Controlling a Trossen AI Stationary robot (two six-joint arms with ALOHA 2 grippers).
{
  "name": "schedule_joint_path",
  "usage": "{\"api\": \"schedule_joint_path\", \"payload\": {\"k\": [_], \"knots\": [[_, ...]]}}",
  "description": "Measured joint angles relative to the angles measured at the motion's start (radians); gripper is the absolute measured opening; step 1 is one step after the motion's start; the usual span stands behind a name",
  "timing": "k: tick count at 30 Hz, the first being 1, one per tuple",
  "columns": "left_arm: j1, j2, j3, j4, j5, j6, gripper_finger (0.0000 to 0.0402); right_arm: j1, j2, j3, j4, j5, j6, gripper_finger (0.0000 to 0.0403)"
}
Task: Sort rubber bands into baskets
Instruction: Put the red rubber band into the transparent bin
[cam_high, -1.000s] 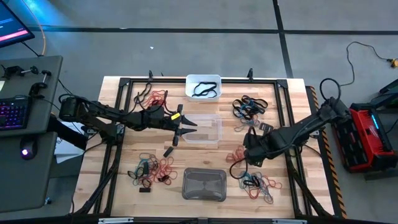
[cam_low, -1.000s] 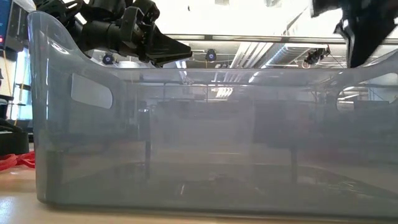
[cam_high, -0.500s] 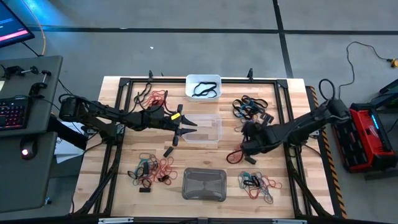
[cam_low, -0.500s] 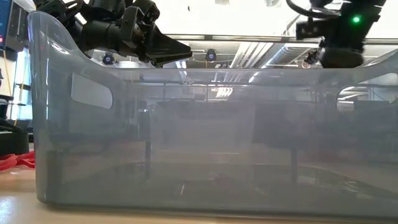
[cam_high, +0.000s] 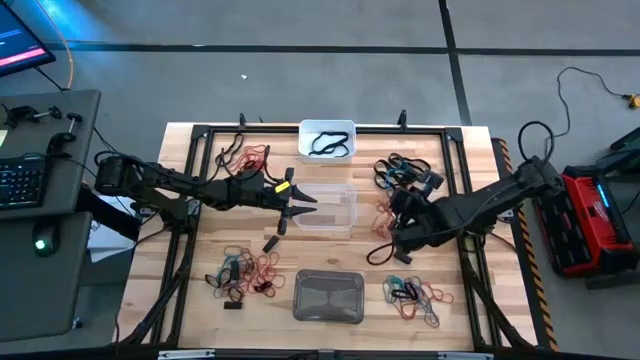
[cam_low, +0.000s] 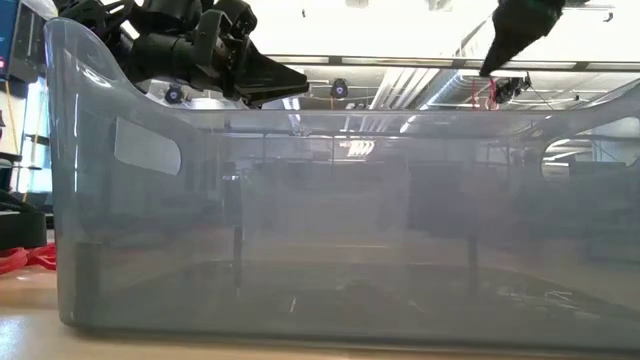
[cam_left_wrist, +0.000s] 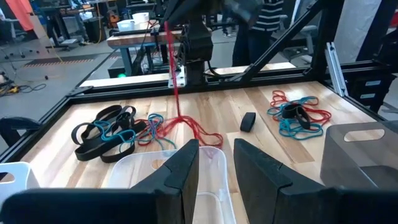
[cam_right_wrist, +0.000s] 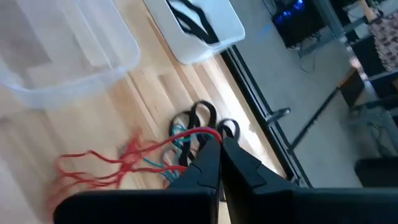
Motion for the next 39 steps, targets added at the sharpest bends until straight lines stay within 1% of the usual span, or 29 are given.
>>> {"api": "schedule_joint_path", "payload": {"k": [5,7,12,18,22,25,27,31,36,39], "knots": [[-0.003,0.0,0.0,-0.001,0.0,-0.011,0.0091,0.06,0.0,0.062,-0.001,0.003,-0.012,0.0],[-0.006,0.0,0.0,-0.001,0.0,-0.01,0.0091,0.091,0.0,0.07,0.0,0.021,-0.007,0.0],[-0.014,0.0,0.0,-0.001,-0.021,-0.033,0.0091,0.167,0.0,0.048,0.008,0.078,0.043,0.0],[-0.018,0.025,0.032,-0.012,-0.012,-0.146,0.0081,0.217,0.0,0.024,0.038,0.123,0.017,0.0],[-0.027,0.079,0.104,-0.042,-0.005,-0.148,0.0051,0.231,0.0,0.024,0.053,0.137,-0.012,0.0],[-0.026,0.131,0.178,-0.083,0.008,-0.148,0.0016,0.237,0.0,0.024,0.059,0.137,-0.029,0.0],[-0.026,0.166,0.23,-0.123,0.019,-0.149,0.0005,0.238,0.0,0.024,0.06,0.137,-0.041,0.0],[-0.027,0.237,0.341,-0.233,0.072,-0.149,0.0002,0.238,0.0,0.024,0.061,0.14,-0.054,0.0],[-0.031,0.318,0.458,-0.353,0.079,-0.14,0.0001,0.238,0.0,0.025,0.064,0.16,-0.079,0.0],[-0.031,0.362,0.516,-0.412,0.104,-0.121,0.0001,0.238,0.001,0.047,0.067,0.165,-0.1,0.0]]}}
